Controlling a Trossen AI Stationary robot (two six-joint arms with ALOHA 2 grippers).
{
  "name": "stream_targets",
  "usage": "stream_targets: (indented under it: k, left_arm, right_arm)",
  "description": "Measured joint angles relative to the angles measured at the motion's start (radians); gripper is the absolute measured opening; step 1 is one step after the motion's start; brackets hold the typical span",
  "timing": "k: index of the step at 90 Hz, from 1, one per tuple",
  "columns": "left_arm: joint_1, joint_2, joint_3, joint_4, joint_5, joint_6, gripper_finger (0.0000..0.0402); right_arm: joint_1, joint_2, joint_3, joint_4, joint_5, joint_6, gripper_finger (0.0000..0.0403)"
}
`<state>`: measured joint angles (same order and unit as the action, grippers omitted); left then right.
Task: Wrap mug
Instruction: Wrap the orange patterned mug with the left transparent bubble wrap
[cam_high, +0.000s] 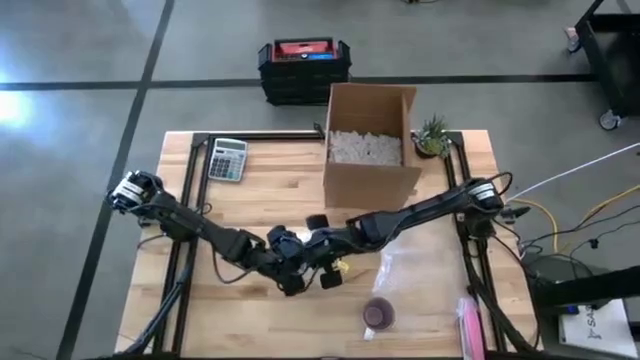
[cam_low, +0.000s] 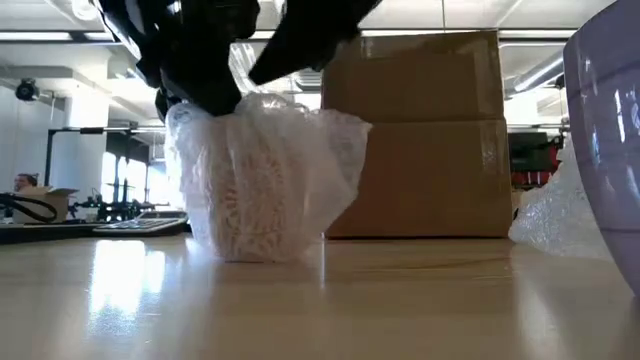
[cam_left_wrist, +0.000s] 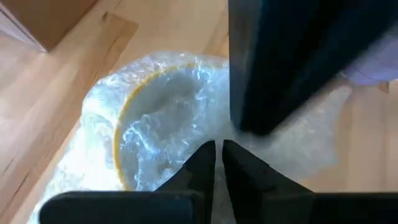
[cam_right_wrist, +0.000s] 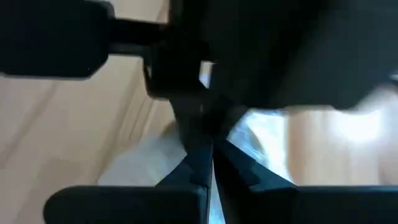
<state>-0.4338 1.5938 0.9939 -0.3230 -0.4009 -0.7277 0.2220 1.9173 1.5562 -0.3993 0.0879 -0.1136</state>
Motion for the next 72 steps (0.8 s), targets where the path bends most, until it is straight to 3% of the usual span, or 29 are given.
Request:
stream_targets:
  k: [26, 45, 72]
  left_arm:
    - [0.001, -0.016, 0.004, -0.029, 0.018, -0.01, 0.0022]
    - [0.003, -0.081, 0.049, -0.182, 0.079, -0.006, 0.0022]
    - [0.003, -0.157, 0.085, -0.29, 0.043, -0.028, 0.0022]
  right_arm:
    - [-0.029, 0.114, -0.006, 0.035, -0.017, 0.032, 0.0]
    - [-0.031, 0.114, -0.004, 0.061, -0.01, 0.041, 0.0]
    - [-0.037, 0.12, -0.026, -0.008, -0.004, 0.04, 0.0]
